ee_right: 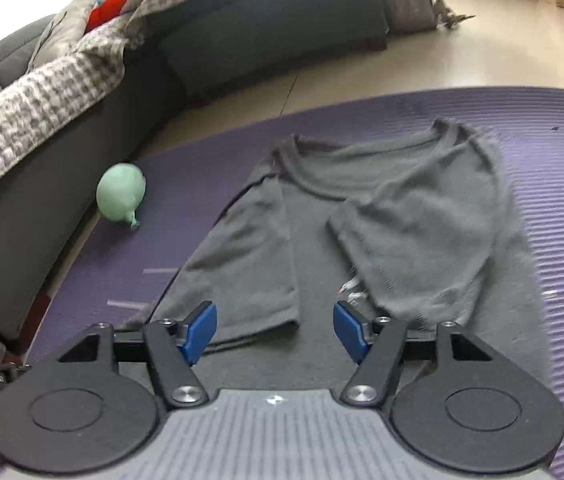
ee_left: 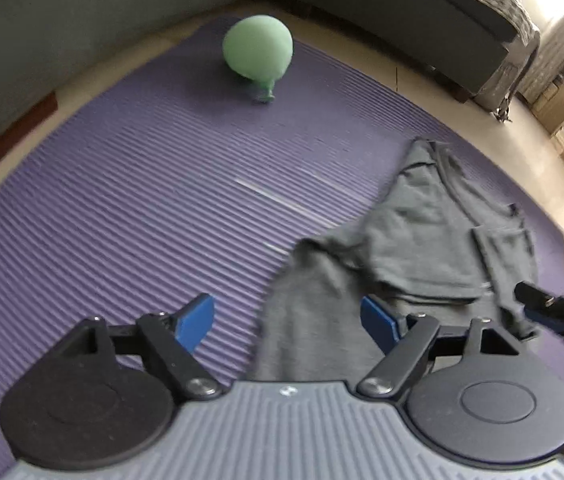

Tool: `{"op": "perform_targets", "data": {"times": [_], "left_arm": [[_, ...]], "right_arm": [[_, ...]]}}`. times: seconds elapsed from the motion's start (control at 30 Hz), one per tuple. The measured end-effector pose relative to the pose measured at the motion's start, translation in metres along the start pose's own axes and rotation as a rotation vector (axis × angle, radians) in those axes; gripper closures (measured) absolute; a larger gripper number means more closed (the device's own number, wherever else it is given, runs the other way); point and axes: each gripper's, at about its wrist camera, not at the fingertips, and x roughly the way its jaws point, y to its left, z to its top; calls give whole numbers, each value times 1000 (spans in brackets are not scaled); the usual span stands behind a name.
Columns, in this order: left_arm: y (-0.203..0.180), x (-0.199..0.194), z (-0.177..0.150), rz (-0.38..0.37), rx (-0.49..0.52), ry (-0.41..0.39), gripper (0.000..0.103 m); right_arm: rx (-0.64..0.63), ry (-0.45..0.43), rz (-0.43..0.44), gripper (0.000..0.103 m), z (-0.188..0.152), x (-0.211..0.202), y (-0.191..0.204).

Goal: Fold clothes

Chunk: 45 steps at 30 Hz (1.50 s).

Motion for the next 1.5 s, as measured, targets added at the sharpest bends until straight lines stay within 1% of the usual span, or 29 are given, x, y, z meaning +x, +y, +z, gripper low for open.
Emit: {"op": "perform_targets", "data": {"times": [0.07, 0.1, 0.13, 0.2, 0.3, 0.37, 0.43, 0.47, 0.53, 0.57, 0.63, 0.73, 0.8, 0.87, 0.93, 0.97, 1.0, 1.07, 1.1, 1.17, 1.27, 1.3, 1.37, 1.4, 1.5], "left_arm": [[4, 12, 3, -12, -12, -8, 23], [5, 14, 4, -18, -18, -13, 23], [4, 20, 6, -30, -9, -26, 23], [3, 31, 10, -54, 9, -54, 24], [-4, 39, 13, -68, 81, -91, 24], [-6, 42, 13, -67, 112, -102, 24], [-9, 44, 13, -66, 141, -113, 23], [-10, 46, 13, -71, 159, -119, 23], [-12, 50, 12, -81, 196, -132, 24], [-13, 50, 11, -83, 204, -135, 24], [-19, 52, 9, -71, 256, -148, 23], [-19, 53, 9, -46, 271, -151, 23], [-20, 54, 9, -29, 279, -153, 21], [-20, 55, 9, -12, 287, -155, 23], [-20, 55, 9, 5, 296, -157, 23], [-20, 55, 9, 13, 300, -158, 23], [-20, 56, 9, 22, 304, -159, 23], [-20, 56, 9, 38, 312, -161, 23], [-20, 57, 9, 47, 317, -162, 23], [-22, 56, 8, 25, 324, -162, 23], [-25, 56, 4, 13, 339, -164, 23], [-27, 56, 2, 10, 349, -166, 23], [-30, 57, 0, 5, 370, -166, 23], [-31, 57, -1, 2, 377, -166, 23], [-34, 56, -2, -23, 393, -159, 23]], "right_arm": [[13, -4, 12, 41, -1, 10, 0], [19, -3, 17, 44, -2, 13, 0], [24, 1, 23, 47, -2, 19, 1], [26, 4, 15, 48, -3, 33, 3], [12, 5, -7, 51, -7, 43, 6], [8, -8, -27, 55, -14, 47, 6], [18, -25, -33, 64, -17, 49, 4], [49, -46, -30, 67, -19, 49, 2], [88, -58, -18, 82, -19, 50, -1], [104, -60, -11, 83, -19, 50, -2], [118, -67, -1, 88, -18, 50, -2], [130, -97, 14, 92, -16, 45, 1], [137, -125, 19, 94, -14, 39, 3], [159, -166, 19, 95, -9, 31, 1], [182, -171, 25, 95, -6, 30, -1], [198, -156, 28, 93, -4, 31, -3], [204, -146, 25, 89, -4, 32, -4], [212, -122, -18, 77, -7, 36, -4], [204, -129, -35, 69, -10, 36, -3], [180, -134, -69, 67, -17, 37, 0], [162, -117, -64, 67, -27, 44, 5], [154, -117, -66, 68, -29, 44, 6], [101, -130, -96, 92, -34, 49, 14], [98, -128, -101, 99, -34, 49, 15], [104, -139, -90, 100, -25, 44, 13]]}}
